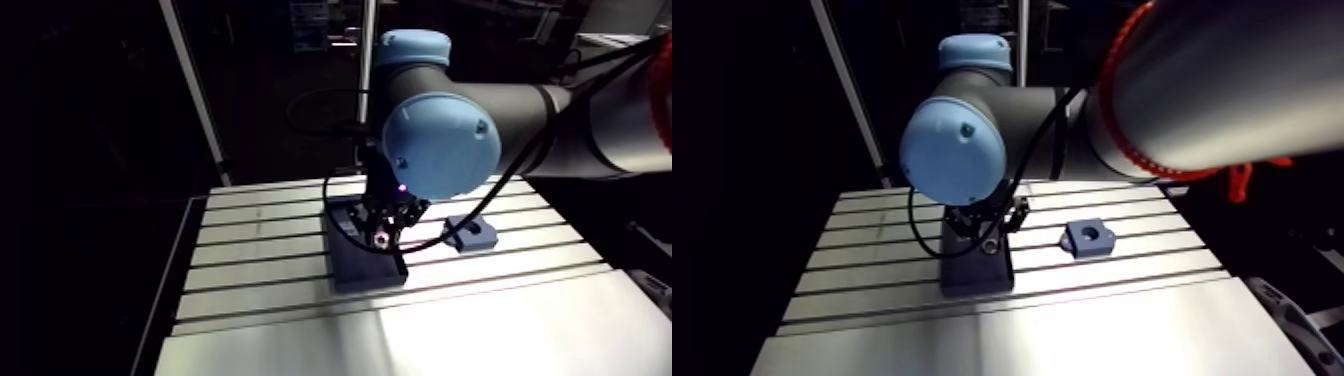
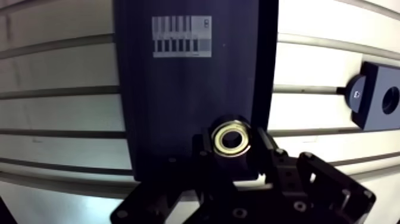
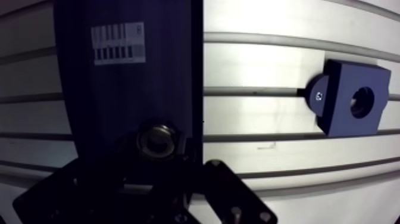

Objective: Pick up the bearing and press it into the housing until flush.

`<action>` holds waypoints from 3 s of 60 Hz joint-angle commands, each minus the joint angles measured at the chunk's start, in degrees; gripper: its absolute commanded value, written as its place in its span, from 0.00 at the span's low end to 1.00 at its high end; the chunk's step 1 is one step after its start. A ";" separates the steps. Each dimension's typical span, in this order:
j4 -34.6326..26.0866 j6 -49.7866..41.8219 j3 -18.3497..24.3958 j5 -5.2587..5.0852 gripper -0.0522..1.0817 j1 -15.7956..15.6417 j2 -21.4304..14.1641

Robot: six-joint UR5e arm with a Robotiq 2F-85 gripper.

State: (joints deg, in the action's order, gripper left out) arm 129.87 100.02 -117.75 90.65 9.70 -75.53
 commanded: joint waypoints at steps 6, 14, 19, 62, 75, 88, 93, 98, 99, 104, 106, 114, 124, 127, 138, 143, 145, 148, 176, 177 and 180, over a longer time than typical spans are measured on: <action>-6.79 0.06 4.53 -0.19 0.62 -0.39 -2.36; -12.13 0.12 7.39 0.17 0.64 -0.30 -2.96; -14.06 0.38 8.99 0.18 0.64 -0.05 -4.01; -15.21 18.50 10.28 1.68 0.65 14.85 -7.04; -15.06 19.13 9.74 2.03 0.65 17.86 -6.79; -15.02 18.71 7.77 1.96 0.65 22.55 -7.04; -15.21 18.44 7.66 1.95 0.65 23.29 -7.13; -15.21 18.33 7.58 1.78 0.66 23.53 -7.47; -15.06 18.25 7.42 1.70 0.66 23.53 -7.48; -15.04 18.24 7.15 1.52 0.66 23.37 -7.57; -14.89 18.24 6.91 1.28 0.66 23.35 -7.50; -14.60 17.33 6.75 1.31 0.66 23.18 -6.21; -12.87 16.40 7.74 1.26 0.66 23.01 -4.30; -12.24 16.40 7.82 1.17 0.66 22.85 -3.87; -10.48 14.84 8.18 1.33 0.66 20.85 -1.57; -10.38 14.33 8.26 1.49 0.66 20.55 -1.08; -10.30 14.29 8.42 1.43 0.66 20.47 -0.84; -10.14 14.29 8.52 1.42 0.66 20.30 -0.51; -8.27 13.95 11.13 1.94 0.67 19.67 4.25; -8.27 13.94 11.24 1.94 0.67 19.51 4.37; -8.34 13.93 11.41 1.95 0.67 19.34 4.53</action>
State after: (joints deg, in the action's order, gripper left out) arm 121.44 114.20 -107.49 92.42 29.53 -72.57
